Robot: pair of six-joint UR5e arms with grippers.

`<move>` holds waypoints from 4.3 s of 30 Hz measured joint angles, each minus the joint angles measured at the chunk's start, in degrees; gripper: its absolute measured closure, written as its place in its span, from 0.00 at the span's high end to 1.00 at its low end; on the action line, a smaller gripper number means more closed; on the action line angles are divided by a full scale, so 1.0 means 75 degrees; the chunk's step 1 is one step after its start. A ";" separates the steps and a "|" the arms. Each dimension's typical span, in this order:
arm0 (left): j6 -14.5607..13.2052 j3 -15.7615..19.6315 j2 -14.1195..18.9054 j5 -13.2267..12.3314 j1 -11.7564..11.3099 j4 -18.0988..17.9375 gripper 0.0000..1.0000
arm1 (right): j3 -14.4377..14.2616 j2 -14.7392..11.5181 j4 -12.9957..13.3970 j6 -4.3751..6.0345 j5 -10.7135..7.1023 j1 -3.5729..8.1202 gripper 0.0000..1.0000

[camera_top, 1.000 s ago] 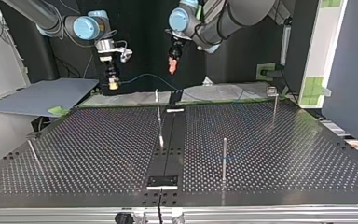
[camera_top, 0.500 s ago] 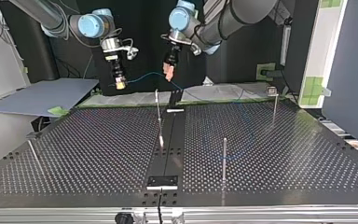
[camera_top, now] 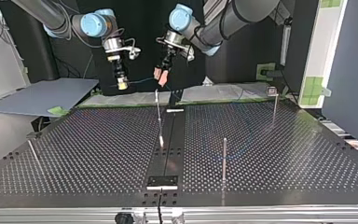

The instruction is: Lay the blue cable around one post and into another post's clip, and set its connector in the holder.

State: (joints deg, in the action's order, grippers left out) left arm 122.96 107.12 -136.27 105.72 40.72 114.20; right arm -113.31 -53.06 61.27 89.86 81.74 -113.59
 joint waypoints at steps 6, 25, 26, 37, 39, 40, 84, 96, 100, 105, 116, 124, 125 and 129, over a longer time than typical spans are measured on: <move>0.0086 0.0000 -0.0001 0.0246 -0.0082 0.0071 1.00 | 0.0013 -0.0002 0.0083 0.0070 -0.0001 0.0028 0.00; 0.0525 -0.0011 -0.0024 -0.0023 -0.0139 0.0877 1.00 | 0.0148 -0.0010 0.0035 0.0076 -0.0005 -0.0124 0.00; 0.0574 -0.0015 -0.0025 -0.0055 -0.0140 0.0905 1.00 | 0.0149 -0.0010 0.0038 0.0085 -0.0009 -0.0135 0.00; 0.0993 -0.0051 -0.0030 -0.0369 -0.0175 0.1385 1.00 | 0.0148 -0.0010 0.0026 0.0104 -0.0002 -0.0186 0.00; 0.1026 -0.0079 -0.0029 -0.0346 -0.0186 0.1405 1.00 | 0.0149 -0.0010 0.0020 0.0103 0.0006 -0.0196 0.00; 0.1028 -0.0096 -0.0030 -0.0312 -0.0191 0.1400 1.00 | 0.0149 -0.0010 0.0016 0.0100 0.0008 -0.0201 0.00; -0.0444 -0.0853 -0.0793 0.1147 -0.0320 0.0082 0.15 | 0.0449 0.0812 0.0132 0.0079 0.0393 -0.0042 0.00; -0.1336 -0.1492 -0.1407 0.0903 -0.0389 0.0306 0.15 | 0.0969 0.1805 0.0048 -0.0025 0.0493 0.0270 0.00; -0.1449 -0.1679 -0.1429 0.0863 -0.0404 0.0456 0.15 | 0.1134 0.2109 0.0010 -0.0044 0.0527 0.0382 0.00; -0.1475 -0.1938 -0.1615 0.0751 -0.0453 0.0654 0.15 | 0.1360 0.2315 -0.0201 -0.0077 0.0538 0.0550 0.00; -0.1703 -0.2086 -0.1771 0.1131 -0.0627 0.0753 0.15 | 0.1613 0.2356 -0.0579 -0.0167 0.0549 0.0665 0.00; -0.1600 -0.2105 -0.1770 0.1153 -0.0803 0.0535 0.15 | 0.1717 0.2357 -0.0693 -0.0240 0.0551 0.0672 0.00; -0.1590 -0.2111 -0.1773 0.1136 -0.0810 0.0511 0.15 | 0.1754 0.2357 -0.0729 -0.0242 0.0551 0.0676 0.00; -0.1565 -0.2134 -0.1777 0.1088 -0.0829 0.0419 0.15 | 0.1955 0.2357 -0.0943 -0.0262 0.0558 0.0677 0.00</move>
State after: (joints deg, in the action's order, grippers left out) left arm 111.22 91.11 -149.60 113.88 34.51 117.34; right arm -98.65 -35.38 54.19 87.89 85.93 -108.52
